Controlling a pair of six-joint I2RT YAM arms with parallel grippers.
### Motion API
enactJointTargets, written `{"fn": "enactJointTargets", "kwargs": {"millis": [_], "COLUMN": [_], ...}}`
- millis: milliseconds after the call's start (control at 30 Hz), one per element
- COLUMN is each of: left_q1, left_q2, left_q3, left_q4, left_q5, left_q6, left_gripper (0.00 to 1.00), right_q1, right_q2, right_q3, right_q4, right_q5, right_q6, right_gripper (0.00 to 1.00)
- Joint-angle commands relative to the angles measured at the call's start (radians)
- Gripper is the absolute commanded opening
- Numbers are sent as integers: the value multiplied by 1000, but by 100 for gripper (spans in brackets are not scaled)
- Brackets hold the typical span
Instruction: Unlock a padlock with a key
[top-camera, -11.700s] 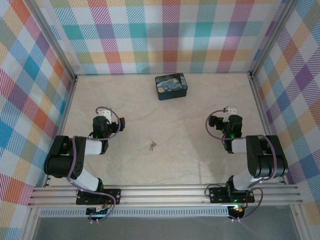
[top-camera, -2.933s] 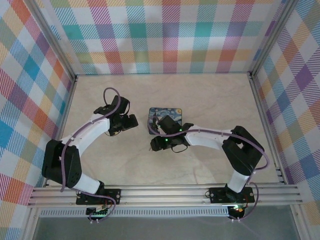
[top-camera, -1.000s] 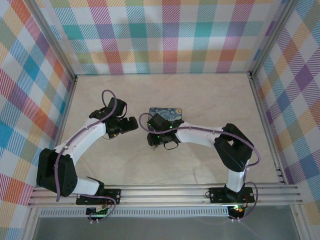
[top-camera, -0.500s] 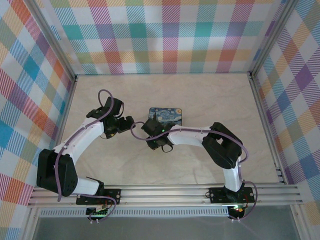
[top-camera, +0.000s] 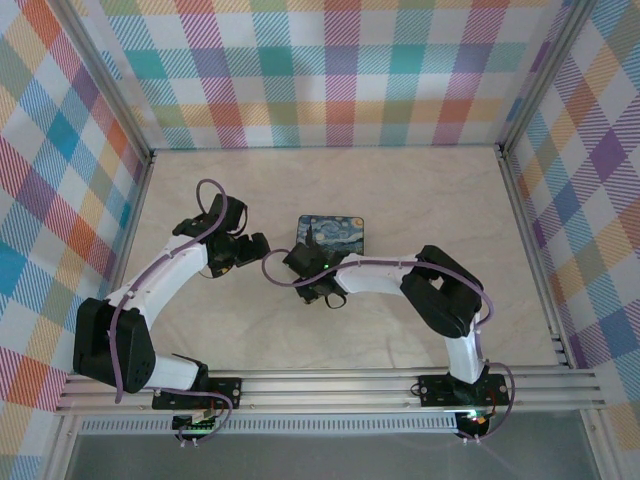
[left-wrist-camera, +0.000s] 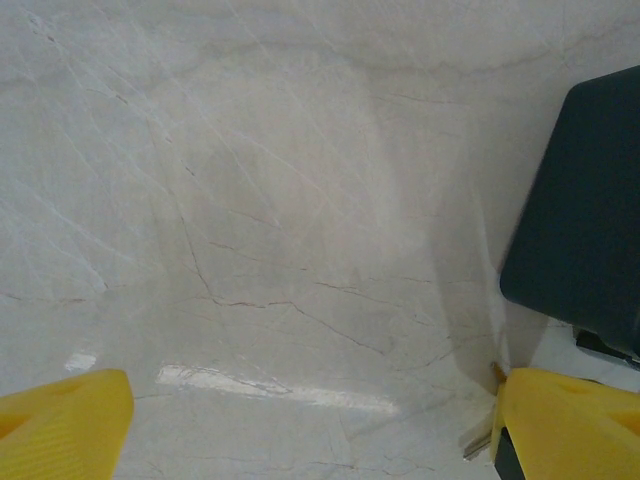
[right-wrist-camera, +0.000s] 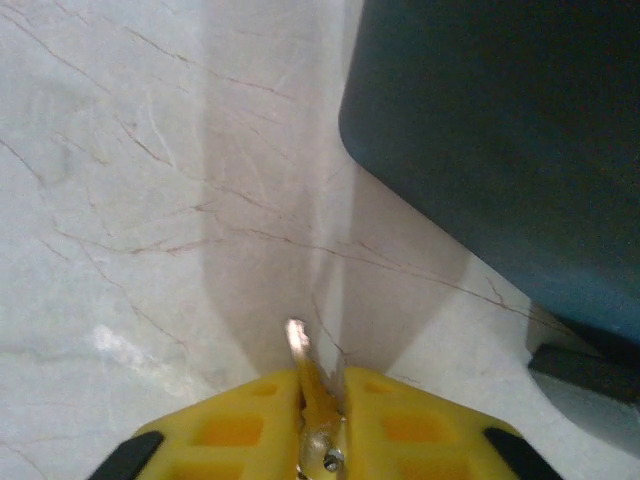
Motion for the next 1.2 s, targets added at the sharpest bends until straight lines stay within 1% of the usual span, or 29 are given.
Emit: {"fn": "enactJointTargets", "kwargs": {"millis": [0,67,133,200,267,367,533,633,767,867,900,967,1000,1100,1167], "left_q1": [15,15,15,15,17,18,21,21,19,7,-1,-16,-24,-53,-59], "left_q2": [-42,-46,-47,-47,-45,-49,-59,-38,-15,-7,-4,4,11,34,48], "left_q3": [30,32,34,28,16,-4,-26,-51,-71,-80,-78,-70,-68,-64,-59], "left_q4": [-36,-37,-43,-48,-33,4,73,147,228,315,335,357,366,407,407], "left_q5": [24,57,99,182,312,454,604,680,747,811,828,837,840,849,828], "left_q6": [27,47,69,94,111,111,122,91,43,-23,-36,-50,-60,-89,-99], "left_gripper": [95,95,95,90,87,81,72,64,52,47,44,34,32,32,36], "right_q1": [-14,-25,-41,-63,-88,-134,-206,-249,-291,-321,-337,-377,-392,-417,-432], "right_q2": [19,-6,-53,-115,-169,-222,-300,-343,-389,-419,-426,-435,-436,-430,-420], "right_q3": [-48,-73,-112,-168,-209,-242,-298,-329,-364,-393,-407,-426,-429,-406,-380], "right_q4": [-39,-17,25,98,144,174,235,273,324,376,409,463,483,465,430], "right_q5": [11,-6,-61,-151,-268,-425,-645,-748,-879,-995,-1043,-1111,-1147,-1204,-1187], "right_q6": [-20,-27,-40,-67,-94,-114,-117,-102,-85,-70,-53,-26,-21,-40,-41], "right_gripper": [12,10,7,6,6,5,4,4,4,4,4,4,4,5,5]}}
